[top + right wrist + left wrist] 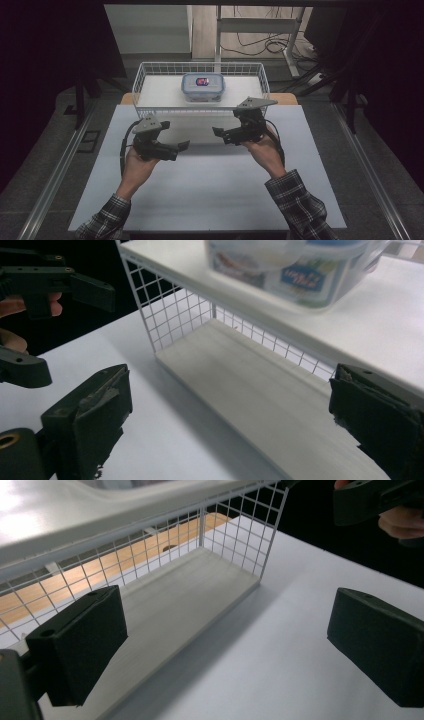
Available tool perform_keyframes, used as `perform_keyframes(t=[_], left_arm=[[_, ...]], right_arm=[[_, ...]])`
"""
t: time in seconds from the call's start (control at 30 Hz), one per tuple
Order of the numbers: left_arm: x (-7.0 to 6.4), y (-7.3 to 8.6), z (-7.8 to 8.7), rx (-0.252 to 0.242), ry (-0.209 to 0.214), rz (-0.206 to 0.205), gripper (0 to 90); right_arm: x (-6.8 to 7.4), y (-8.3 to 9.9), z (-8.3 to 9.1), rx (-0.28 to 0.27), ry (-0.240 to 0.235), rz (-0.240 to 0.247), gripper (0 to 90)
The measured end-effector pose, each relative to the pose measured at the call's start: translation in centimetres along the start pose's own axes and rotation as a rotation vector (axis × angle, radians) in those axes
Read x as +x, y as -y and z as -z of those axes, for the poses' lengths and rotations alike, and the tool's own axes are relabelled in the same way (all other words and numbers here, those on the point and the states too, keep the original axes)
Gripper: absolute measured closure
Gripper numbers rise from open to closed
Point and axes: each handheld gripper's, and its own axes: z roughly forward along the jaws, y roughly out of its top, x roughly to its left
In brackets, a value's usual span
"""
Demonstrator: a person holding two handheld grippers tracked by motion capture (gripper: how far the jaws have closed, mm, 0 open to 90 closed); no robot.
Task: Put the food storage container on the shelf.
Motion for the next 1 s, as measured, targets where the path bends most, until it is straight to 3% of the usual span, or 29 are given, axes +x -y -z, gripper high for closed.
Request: perform_keyframes(t=[0.3, 0.77, 1.0], left_arm=[[-1.4, 2.1, -0.3, 0.013, 0.012, -0.014, 0.5], [-3.1, 5.2, -0.1, 0.016, 0.010, -0.022, 0.7], [-3.4, 6.8, -0.2, 0.022, 0.002, -0.016, 1.0]], right_arm=[[1.0, 2.1, 0.2, 0.009, -0.003, 0.028, 1.8], [2.0, 5.9, 0.8, 0.005, 0.013, 0.017, 0.8], [2.2, 7.4, 1.0, 0.005, 0.028, 0.022, 0.7]])
